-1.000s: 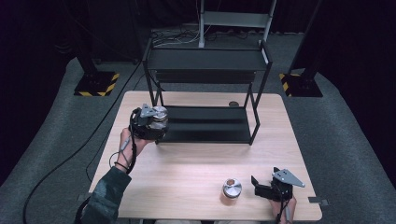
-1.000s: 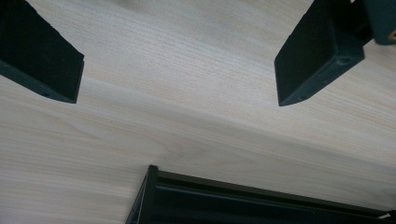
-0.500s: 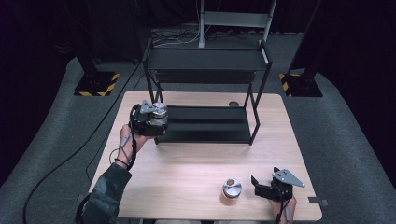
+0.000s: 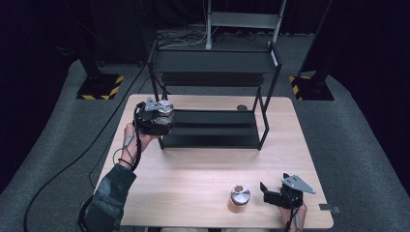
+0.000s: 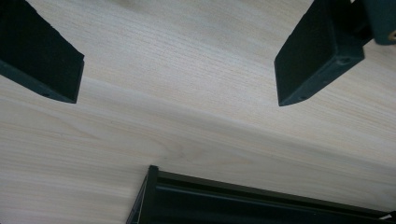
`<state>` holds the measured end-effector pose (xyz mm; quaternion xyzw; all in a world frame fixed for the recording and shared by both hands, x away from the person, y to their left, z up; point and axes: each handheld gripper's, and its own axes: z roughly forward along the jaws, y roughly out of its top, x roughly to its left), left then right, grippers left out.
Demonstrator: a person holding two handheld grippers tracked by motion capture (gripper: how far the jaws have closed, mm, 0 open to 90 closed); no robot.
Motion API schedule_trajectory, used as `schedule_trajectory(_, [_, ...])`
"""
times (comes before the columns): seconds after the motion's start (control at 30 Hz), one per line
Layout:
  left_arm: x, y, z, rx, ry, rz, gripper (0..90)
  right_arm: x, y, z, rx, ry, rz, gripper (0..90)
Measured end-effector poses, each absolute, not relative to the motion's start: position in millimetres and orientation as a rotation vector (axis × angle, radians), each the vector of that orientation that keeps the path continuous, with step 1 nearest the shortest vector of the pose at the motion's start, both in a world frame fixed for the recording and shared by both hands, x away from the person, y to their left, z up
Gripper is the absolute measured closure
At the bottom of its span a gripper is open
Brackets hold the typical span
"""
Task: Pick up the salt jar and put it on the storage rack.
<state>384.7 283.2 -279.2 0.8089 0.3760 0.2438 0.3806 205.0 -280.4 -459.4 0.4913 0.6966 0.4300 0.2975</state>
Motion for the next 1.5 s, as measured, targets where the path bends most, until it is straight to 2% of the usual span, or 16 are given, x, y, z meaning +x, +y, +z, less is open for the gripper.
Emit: schedule_trajectory(1.5, [403,274,-233,2.083,0.941,0.647,30.7,206,-281,-459,1.304,1.855,1.14,0.2])
